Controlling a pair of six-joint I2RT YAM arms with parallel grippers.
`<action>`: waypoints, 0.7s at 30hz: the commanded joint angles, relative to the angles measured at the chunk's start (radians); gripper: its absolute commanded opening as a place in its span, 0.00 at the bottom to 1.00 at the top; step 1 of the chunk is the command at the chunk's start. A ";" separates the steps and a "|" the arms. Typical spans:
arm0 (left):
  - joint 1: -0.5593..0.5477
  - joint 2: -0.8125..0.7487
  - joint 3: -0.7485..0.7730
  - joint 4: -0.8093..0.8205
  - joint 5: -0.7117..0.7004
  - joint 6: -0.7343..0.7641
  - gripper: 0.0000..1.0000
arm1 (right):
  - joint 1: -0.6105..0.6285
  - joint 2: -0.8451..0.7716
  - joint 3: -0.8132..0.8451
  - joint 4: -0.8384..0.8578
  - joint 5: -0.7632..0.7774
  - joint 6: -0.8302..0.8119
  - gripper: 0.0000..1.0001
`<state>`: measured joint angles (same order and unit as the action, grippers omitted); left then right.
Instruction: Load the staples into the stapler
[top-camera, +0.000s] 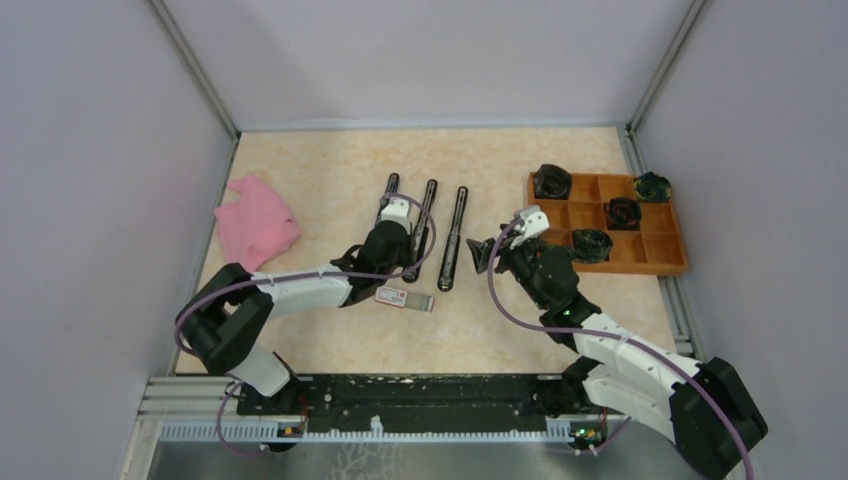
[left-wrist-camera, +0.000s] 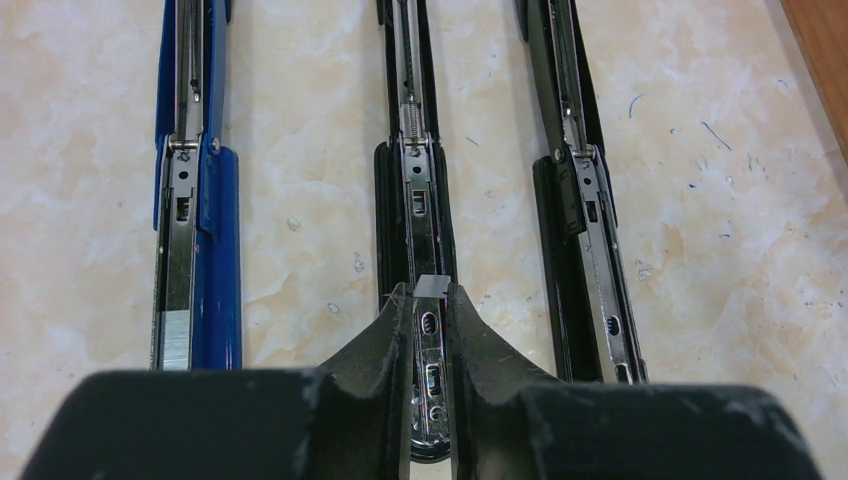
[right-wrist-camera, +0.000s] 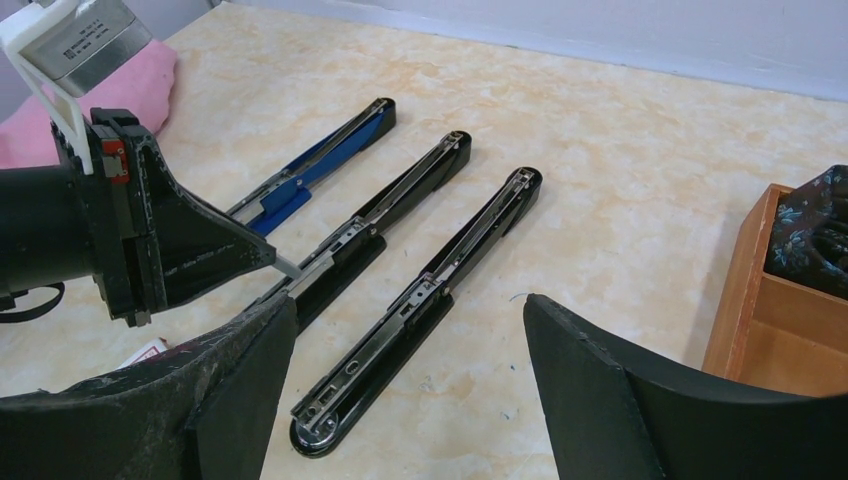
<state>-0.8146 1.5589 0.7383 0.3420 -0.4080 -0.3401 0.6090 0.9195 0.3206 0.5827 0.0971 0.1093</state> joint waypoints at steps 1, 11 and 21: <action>-0.008 0.017 0.032 0.020 -0.034 -0.011 0.07 | 0.006 0.001 0.009 0.052 0.007 0.009 0.84; -0.012 0.042 0.046 0.004 -0.046 -0.010 0.07 | 0.006 -0.002 0.008 0.053 0.003 0.008 0.84; -0.016 0.057 0.055 -0.016 -0.066 -0.008 0.06 | 0.006 -0.001 0.008 0.054 -0.007 0.005 0.84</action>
<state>-0.8234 1.5955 0.7593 0.3359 -0.4526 -0.3435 0.6090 0.9195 0.3206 0.5835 0.0963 0.1089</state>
